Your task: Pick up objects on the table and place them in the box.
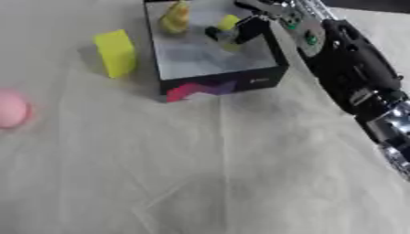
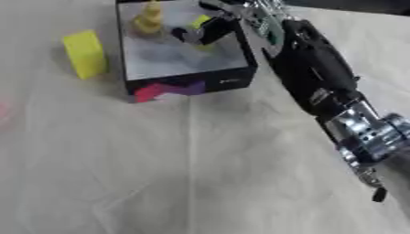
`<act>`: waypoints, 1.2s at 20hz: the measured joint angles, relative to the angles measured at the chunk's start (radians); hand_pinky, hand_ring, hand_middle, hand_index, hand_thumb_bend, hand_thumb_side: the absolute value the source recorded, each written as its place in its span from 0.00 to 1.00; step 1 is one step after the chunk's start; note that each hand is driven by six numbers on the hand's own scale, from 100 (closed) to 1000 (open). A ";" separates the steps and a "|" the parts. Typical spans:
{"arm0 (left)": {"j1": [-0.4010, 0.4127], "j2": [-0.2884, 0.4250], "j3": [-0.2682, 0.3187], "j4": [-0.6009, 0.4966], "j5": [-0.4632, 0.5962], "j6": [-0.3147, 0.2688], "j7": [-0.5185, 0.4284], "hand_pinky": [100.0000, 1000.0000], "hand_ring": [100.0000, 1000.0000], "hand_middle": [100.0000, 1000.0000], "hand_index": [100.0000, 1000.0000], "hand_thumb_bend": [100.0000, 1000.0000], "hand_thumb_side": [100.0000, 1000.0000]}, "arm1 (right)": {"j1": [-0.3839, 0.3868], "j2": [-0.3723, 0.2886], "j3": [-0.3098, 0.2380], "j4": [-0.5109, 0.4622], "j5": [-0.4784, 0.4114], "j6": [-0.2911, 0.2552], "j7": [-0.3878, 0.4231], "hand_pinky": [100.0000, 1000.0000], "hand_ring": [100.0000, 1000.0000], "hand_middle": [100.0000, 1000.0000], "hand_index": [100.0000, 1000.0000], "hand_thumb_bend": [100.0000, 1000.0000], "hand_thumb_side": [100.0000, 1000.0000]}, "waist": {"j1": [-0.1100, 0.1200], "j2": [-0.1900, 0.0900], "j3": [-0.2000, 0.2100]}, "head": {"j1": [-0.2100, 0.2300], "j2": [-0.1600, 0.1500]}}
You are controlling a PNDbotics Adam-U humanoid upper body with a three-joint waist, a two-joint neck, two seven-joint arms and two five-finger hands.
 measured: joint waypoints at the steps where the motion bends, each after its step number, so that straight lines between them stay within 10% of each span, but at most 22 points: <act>1: 0.000 -0.002 0.001 0.000 0.000 0.000 0.000 0.82 0.56 0.62 0.68 0.00 0.82 | 0.001 0.000 -0.001 -0.001 -0.001 0.000 0.005 0.93 0.87 0.83 0.97 0.21 0.59 | 0.000 0.000 0.000 | 0.000 0.000; 14: 0.024 -0.006 0.007 0.006 -0.005 0.003 0.006 0.82 0.56 0.62 0.68 0.00 0.81 | -0.001 -0.101 -0.044 -0.062 -0.198 0.041 0.104 0.93 0.86 0.81 0.98 0.15 0.41 | 0.000 -0.001 -0.029 | 0.004 0.026; 24: 0.037 -0.005 0.015 0.012 -0.012 0.007 0.011 0.82 0.56 0.62 0.68 0.00 0.82 | 0.023 -0.208 -0.132 0.100 -0.224 -0.048 0.282 0.92 0.88 0.84 0.98 0.25 0.57 | 0.000 -0.007 -0.053 | 0.017 0.035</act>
